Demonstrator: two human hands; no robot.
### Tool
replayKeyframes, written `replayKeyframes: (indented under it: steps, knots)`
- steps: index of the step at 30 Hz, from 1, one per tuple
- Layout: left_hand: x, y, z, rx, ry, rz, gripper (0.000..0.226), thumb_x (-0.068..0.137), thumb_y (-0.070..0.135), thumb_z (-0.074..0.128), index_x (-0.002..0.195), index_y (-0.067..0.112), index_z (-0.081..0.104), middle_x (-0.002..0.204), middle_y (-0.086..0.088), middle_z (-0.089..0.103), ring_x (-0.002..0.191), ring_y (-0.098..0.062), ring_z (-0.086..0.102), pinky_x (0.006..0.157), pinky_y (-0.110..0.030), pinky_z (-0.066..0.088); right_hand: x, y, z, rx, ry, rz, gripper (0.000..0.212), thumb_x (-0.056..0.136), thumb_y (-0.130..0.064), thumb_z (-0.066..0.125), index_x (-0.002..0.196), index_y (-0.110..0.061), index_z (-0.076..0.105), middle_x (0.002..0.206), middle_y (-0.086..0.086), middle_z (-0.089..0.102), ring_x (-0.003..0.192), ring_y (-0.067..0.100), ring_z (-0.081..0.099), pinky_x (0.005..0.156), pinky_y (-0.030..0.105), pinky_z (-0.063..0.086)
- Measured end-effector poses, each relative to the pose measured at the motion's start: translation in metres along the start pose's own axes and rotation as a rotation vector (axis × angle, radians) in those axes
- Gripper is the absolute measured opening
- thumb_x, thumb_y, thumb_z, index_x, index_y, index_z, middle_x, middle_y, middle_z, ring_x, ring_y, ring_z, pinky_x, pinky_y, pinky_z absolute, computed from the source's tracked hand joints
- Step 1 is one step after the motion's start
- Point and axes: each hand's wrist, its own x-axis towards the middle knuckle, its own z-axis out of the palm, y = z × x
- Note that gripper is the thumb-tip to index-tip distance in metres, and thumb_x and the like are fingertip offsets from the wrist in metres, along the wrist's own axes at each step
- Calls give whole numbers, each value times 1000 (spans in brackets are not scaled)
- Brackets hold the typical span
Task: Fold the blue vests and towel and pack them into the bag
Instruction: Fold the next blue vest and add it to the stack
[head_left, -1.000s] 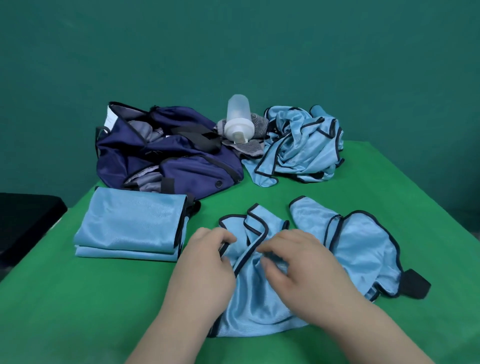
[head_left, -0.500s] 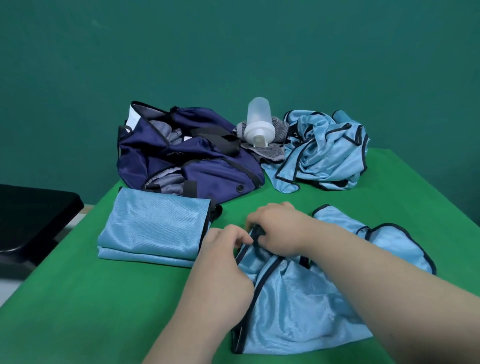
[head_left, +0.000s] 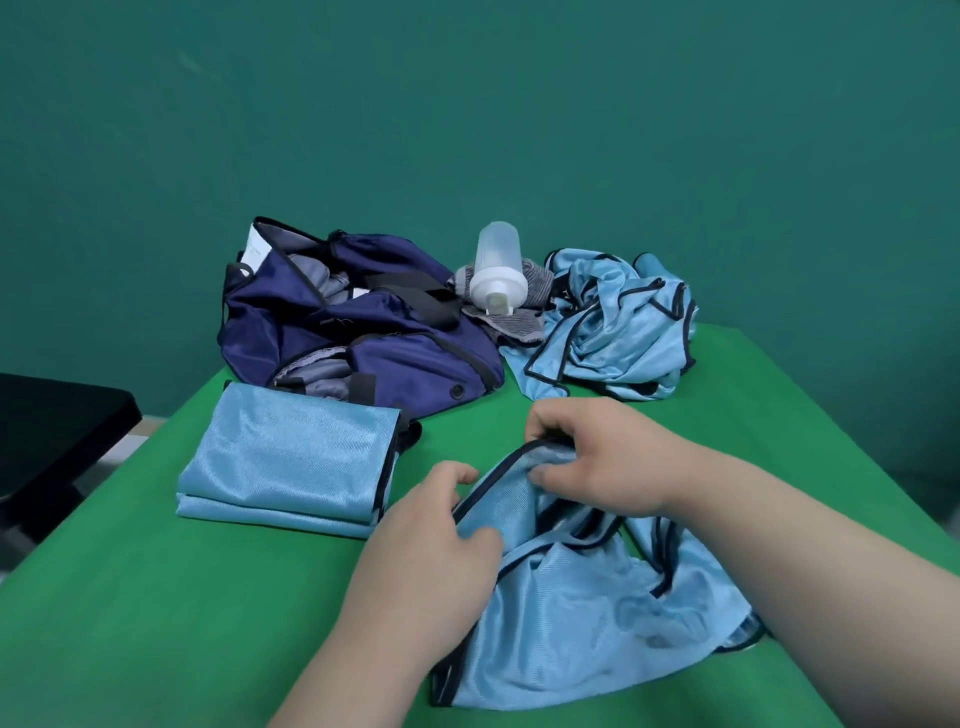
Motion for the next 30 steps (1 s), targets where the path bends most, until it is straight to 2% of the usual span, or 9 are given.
replayKeyframes:
  steps: [4, 6, 10, 16, 19, 21, 24, 27, 30]
  knots:
    - [-5, 6, 6, -58, 57, 53, 14, 90, 45, 60, 103, 41, 56, 91, 24, 58, 89, 7, 52, 72, -20, 41, -17, -12, -3, 87, 26, -51, 25, 81, -21, 78, 83, -33, 57, 77, -14, 61, 69, 1, 53, 68, 19, 45]
    - [-5, 6, 7, -76, 95, 75, 3, 93, 37, 59, 95, 37, 60, 88, 17, 62, 86, 3, 55, 69, -20, 41, -24, -14, -4, 129, 34, -31, 32, 80, -19, 79, 88, -40, 58, 81, -12, 63, 72, 3, 57, 72, 23, 49]
    - [-2, 1, 3, -122, 157, 59, 16, 92, 20, 58, 79, 30, 59, 73, 7, 58, 66, -6, 52, 57, -26, 33, -34, -8, -8, 181, 16, 64, 49, 78, 0, 71, 98, -44, 59, 74, -12, 50, 65, 4, 47, 66, 20, 43]
    - [2, -6, -9, -121, 160, 52, 21, 91, 13, 56, 81, 30, 58, 66, 9, 53, 58, -10, 47, 53, -30, 31, -39, 1, -8, 116, 72, 177, 15, 80, -12, 68, 78, -27, 67, 74, -6, 65, 63, 9, 54, 69, 30, 50]
    - [1, -7, -10, -76, 109, 47, 19, 89, 15, 56, 85, 34, 58, 76, 10, 59, 61, -9, 50, 54, -29, 35, -34, -7, -7, 165, 169, 147, 14, 81, -13, 66, 77, -27, 65, 81, -7, 68, 74, 10, 60, 75, 28, 50]
    - [1, -7, -11, -82, 92, 49, 22, 84, 18, 56, 91, 39, 57, 85, 14, 63, 64, -6, 52, 57, -27, 38, -30, -16, -7, 235, 169, 136, 18, 82, -8, 62, 76, -24, 64, 79, 0, 68, 65, 11, 56, 68, 29, 48]
    - [1, -6, -11, -163, 98, 117, 22, 83, 29, 64, 96, 44, 56, 98, 23, 63, 86, 3, 57, 74, -22, 45, -23, -31, -4, 288, 125, 98, 18, 82, -5, 61, 76, -22, 65, 69, 3, 65, 59, 11, 49, 60, 29, 43]
    - [3, -7, -12, -291, 167, 172, 27, 80, 38, 71, 104, 45, 60, 103, 26, 62, 102, 8, 56, 87, -22, 45, -16, -44, -1, 268, 110, 56, 15, 81, -8, 64, 76, -21, 69, 74, 4, 69, 64, 14, 56, 66, 33, 49]
    - [6, -9, -16, -309, 228, 221, 23, 80, 42, 71, 101, 43, 64, 100, 24, 64, 99, 5, 59, 84, -21, 46, -11, -51, 4, 247, 92, 32, 13, 80, -12, 68, 77, -24, 70, 76, 3, 70, 65, 15, 59, 69, 34, 50]
